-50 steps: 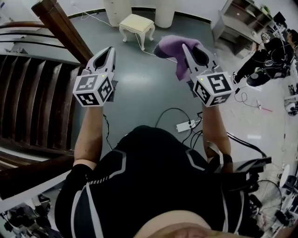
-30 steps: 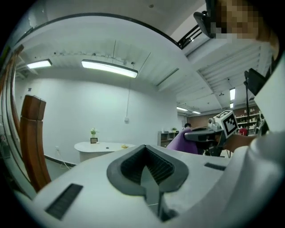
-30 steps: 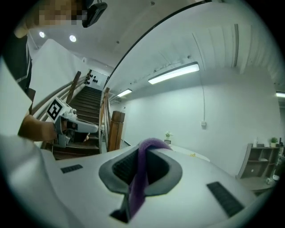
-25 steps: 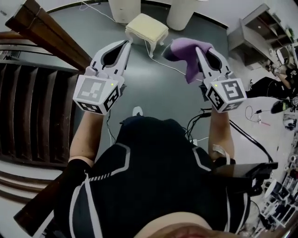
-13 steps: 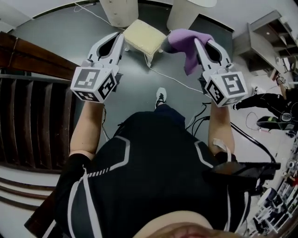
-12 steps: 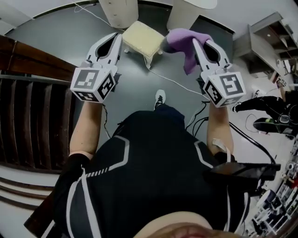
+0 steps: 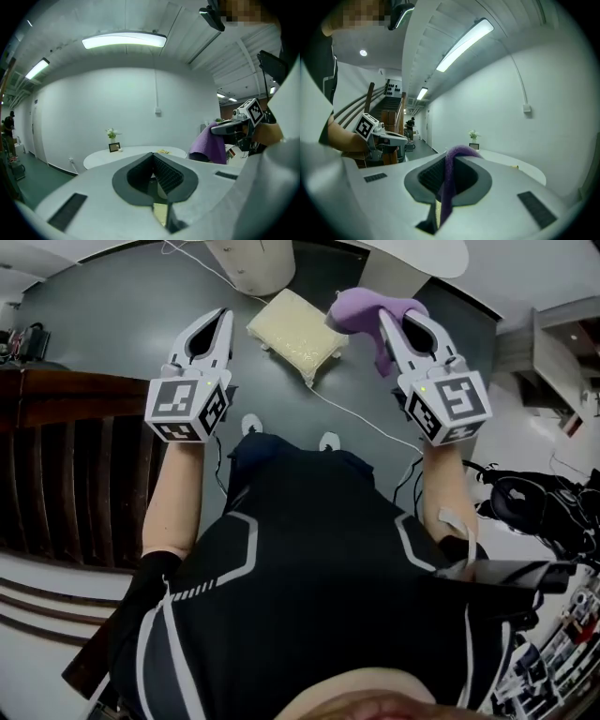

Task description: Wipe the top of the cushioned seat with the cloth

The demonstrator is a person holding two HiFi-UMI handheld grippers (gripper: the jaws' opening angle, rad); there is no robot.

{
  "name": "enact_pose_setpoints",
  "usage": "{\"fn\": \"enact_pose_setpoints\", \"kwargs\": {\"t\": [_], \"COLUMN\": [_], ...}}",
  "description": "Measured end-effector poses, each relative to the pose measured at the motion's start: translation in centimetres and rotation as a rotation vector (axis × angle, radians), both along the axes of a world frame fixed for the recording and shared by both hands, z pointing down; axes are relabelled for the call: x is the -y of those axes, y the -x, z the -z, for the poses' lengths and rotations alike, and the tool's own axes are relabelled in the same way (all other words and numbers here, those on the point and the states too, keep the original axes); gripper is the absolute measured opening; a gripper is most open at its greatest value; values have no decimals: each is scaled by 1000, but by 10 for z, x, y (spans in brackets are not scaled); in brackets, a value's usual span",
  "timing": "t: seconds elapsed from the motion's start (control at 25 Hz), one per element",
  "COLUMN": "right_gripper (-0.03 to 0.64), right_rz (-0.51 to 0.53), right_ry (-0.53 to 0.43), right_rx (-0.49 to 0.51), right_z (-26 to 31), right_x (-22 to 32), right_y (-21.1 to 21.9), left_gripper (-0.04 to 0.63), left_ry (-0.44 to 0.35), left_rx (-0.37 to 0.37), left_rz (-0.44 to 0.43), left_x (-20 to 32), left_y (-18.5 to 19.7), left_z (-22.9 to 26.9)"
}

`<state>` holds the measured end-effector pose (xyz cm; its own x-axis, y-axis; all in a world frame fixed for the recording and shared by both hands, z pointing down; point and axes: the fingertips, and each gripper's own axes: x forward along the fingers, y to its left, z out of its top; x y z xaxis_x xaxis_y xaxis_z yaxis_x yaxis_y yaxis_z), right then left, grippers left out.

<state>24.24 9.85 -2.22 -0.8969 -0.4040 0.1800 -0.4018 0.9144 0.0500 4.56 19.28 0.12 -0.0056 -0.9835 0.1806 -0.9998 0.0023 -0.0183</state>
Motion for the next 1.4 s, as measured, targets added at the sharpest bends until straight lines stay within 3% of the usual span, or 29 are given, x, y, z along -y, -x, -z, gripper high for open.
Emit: {"fn": "enact_pose_setpoints", "kwargs": {"t": [0.28, 0.4, 0.52, 0.68, 0.84, 1.08, 1.24, 1.4], "right_gripper": [23, 23, 23, 23, 23, 24, 23, 23], "right_rz": [-101, -213, -357, -445, -429, -386, -375, -416], "right_ry": [68, 91, 160, 264, 287, 336, 358, 406], "right_rx": [-3, -28, -27, -27, -47, -70, -104, -182], "right_z": [-37, -58, -91, -133, -158, -213, -252, -311], "right_x": [63, 94, 112, 122, 130, 159, 182, 205], "right_y": [72, 111, 140, 169, 194, 210, 223, 235], "left_gripper": [3, 3, 3, 3, 3, 3, 3, 3], "left_ry": [39, 30, 76, 175, 228, 318, 379, 453], "left_rx": [-33, -42, -29, -83, -28, 13, -31, -48], "left_rz": [-123, -197, -327, -501, -506, -432, -394, -434], "left_x": [89, 135, 166, 179, 200, 215, 234, 258], "left_y": [82, 136, 171, 175, 182, 185, 182, 185], "left_z": [-44, -57, -85, -130, -161, -215, -250, -303]}}
